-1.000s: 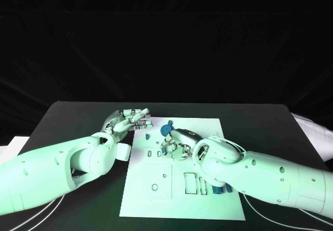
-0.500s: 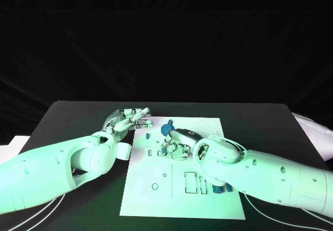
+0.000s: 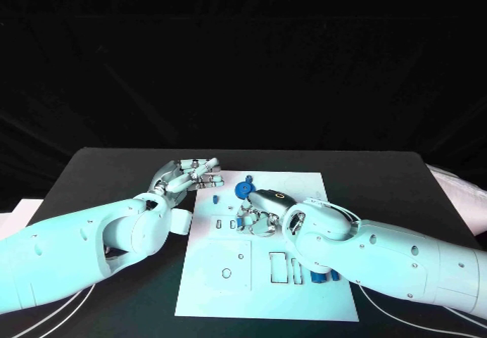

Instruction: Assemble the parts on the task board

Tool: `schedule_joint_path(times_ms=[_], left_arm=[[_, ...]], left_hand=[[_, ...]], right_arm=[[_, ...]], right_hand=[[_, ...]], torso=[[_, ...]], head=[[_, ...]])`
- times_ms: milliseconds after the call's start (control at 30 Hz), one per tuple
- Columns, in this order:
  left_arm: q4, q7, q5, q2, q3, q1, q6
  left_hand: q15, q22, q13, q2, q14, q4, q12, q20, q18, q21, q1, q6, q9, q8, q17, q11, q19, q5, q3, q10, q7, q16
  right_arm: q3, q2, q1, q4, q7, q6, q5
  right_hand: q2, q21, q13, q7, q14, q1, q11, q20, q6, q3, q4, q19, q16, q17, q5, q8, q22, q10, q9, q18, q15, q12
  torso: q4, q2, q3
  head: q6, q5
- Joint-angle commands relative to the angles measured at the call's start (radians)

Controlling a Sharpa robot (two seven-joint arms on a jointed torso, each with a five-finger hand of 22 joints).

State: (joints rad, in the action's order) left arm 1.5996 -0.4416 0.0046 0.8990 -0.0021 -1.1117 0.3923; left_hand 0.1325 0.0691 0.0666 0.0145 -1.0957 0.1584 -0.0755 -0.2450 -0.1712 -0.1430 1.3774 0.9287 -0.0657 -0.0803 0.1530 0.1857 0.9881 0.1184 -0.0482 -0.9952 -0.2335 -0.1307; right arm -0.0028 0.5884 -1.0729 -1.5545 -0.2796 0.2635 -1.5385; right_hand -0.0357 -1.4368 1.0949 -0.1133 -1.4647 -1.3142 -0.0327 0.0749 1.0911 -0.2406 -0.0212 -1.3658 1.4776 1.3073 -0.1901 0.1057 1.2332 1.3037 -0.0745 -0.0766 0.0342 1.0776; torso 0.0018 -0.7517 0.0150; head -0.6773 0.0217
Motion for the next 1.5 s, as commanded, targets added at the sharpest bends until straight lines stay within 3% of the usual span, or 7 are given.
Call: schedule_joint_path(times_ms=[33, 867, 1000, 1133, 1267, 1367, 1500], left_arm=[[0.002, -0.012, 0.002, -0.001, 0.001, -0.001, -0.015], [0.001, -0.003, 0.002, -0.003, 0.001, -0.001, -0.020], [0.000, 0.017, -0.017, -0.002, 0.001, -0.001, -0.018], [0.004, 0.087, -0.090, 0.005, 0.001, -0.002, -0.033], [0.011, 0.236, -0.223, 0.015, 0.001, -0.009, -0.067], [0.014, 0.422, -0.380, 0.015, 0.001, -0.026, -0.121], [0.014, 0.676, -0.592, 0.003, 0.001, -0.059, -0.234]], left_hand=[[0.005, -0.002, -0.001, -0.011, 0.002, -0.004, 0.005, 0.000, -0.011, 0.006, 0.000, -0.002, 0.000, 0.006, 0.001, 0.001, 0.006, -0.004, -0.001, 0.004, -0.005, 0.006], [0.004, -0.001, -0.001, -0.011, 0.000, -0.006, 0.005, 0.000, -0.011, 0.007, 0.000, -0.003, 0.001, 0.007, 0.002, 0.001, 0.008, -0.004, 0.000, 0.004, -0.004, 0.006], [-0.009, 0.005, 0.001, -0.017, -0.049, -0.017, 0.000, 0.011, -0.013, -0.003, 0.001, 0.000, 0.000, 0.008, 0.022, -0.007, 0.048, -0.003, 0.004, -0.011, 0.000, -0.014], [-0.063, 0.036, 0.021, -0.019, -0.217, -0.019, -0.039, 0.065, -0.012, -0.070, -0.009, 0.049, -0.005, -0.012, 0.095, -0.046, 0.186, -0.005, 0.012, -0.110, 0.026, -0.112], [-0.128, 0.093, 0.058, -0.013, -0.409, -0.005, -0.095, 0.129, -0.013, -0.182, -0.030, 0.104, -0.014, -0.032, 0.256, -0.103, 0.363, -0.006, 0.023, -0.237, 0.074, -0.343], [-0.162, 0.156, 0.123, 0.007, -0.430, 0.019, -0.167, 0.161, -0.001, -0.276, -0.057, 0.128, -0.021, -0.043, 0.778, -0.138, 0.438, -0.006, 0.047, -0.312, 0.104, -0.891], [-0.172, 0.344, 0.224, 0.002, -0.448, 0.086, -0.292, 0.186, 0.013, -0.467, -0.128, 0.150, -0.036, -0.081, 1.145, -0.154, 0.478, -0.009, 0.096, -0.350, 0.124, -1.226]], right_arm=[[-0.006, 0.003, 0.007, 0.006, -0.031, -0.010, -0.029], [-0.007, 0.021, 0.018, -0.035, 0.040, 0.225, -0.009], [-0.002, 0.052, 0.019, -0.071, 0.088, 0.255, 0.018], [0.007, 0.107, 0.002, -0.114, 0.209, 0.247, 0.107], [0.012, 0.171, -0.038, -0.145, 0.320, 0.211, 0.248], [0.013, 0.224, -0.080, -0.154, 0.370, 0.193, 0.400], [0.014, 0.283, -0.126, -0.153, 0.394, 0.191, 0.531]], right_hand=[[-0.018, 0.007, -0.010, -0.008, -0.065, 0.006, -0.002, -0.001, -0.006, 0.011, -0.001, 0.008, -0.007, 0.053, -0.006, -0.008, -0.005, -0.011, 0.003, 0.003, 0.002, -0.013], [-0.074, 0.042, -0.104, -0.028, -0.056, 0.054, -0.021, 0.014, -0.090, 0.113, -0.041, 0.044, -0.031, 0.020, -0.012, -0.041, -0.068, -0.073, 0.009, -0.009, -0.014, -0.114], [-0.076, 0.042, -0.098, -0.028, -0.057, 0.053, -0.022, 0.015, -0.093, 0.120, -0.043, 0.044, -0.031, 0.021, -0.014, -0.040, -0.068, -0.069, 0.009, -0.009, -0.015, -0.107], [-0.073, 0.046, -0.095, -0.029, -0.055, 0.049, -0.023, 0.016, -0.100, 0.128, -0.045, 0.047, -0.035, 0.014, -0.016, -0.041, -0.074, -0.068, 0.010, -0.010, -0.016, -0.102], [-0.064, 0.064, -0.110, -0.033, -0.050, 0.037, -0.026, 0.018, -0.113, 0.138, -0.047, 0.070, -0.046, -0.001, -0.016, -0.041, -0.110, -0.085, 0.010, -0.017, -0.018, -0.119], [-0.050, 0.073, -0.120, -0.035, -0.048, 0.020, -0.027, 0.019, -0.117, 0.140, -0.045, 0.077, -0.053, -0.008, -0.022, -0.039, -0.123, -0.096, 0.009, -0.019, -0.019, -0.129], [-0.037, 0.073, -0.115, -0.035, -0.049, 0.008, -0.027, 0.019, -0.116, 0.138, -0.044, 0.074, -0.052, -0.005, -0.029, -0.038, -0.121, -0.092, 0.008, -0.019, -0.019, -0.122]], torso=[[-0.0002, 0.000, 0.0001], [0.0006, 0.000, -0.0009], [0.0003, 0.001, -0.0013], [-0.0002, 0.002, -0.0008], [-0.0025, 0.004, -0.0018], [-0.0036, 0.005, -0.0015], [-0.0057, 0.009, -0.0035]], head=[[-0.001, 0.000], [-0.002, -0.002], [-0.004, 0.001], [-0.004, 0.003], [-0.004, 0.008], [-0.004, 0.007], [-0.006, 0.010]])
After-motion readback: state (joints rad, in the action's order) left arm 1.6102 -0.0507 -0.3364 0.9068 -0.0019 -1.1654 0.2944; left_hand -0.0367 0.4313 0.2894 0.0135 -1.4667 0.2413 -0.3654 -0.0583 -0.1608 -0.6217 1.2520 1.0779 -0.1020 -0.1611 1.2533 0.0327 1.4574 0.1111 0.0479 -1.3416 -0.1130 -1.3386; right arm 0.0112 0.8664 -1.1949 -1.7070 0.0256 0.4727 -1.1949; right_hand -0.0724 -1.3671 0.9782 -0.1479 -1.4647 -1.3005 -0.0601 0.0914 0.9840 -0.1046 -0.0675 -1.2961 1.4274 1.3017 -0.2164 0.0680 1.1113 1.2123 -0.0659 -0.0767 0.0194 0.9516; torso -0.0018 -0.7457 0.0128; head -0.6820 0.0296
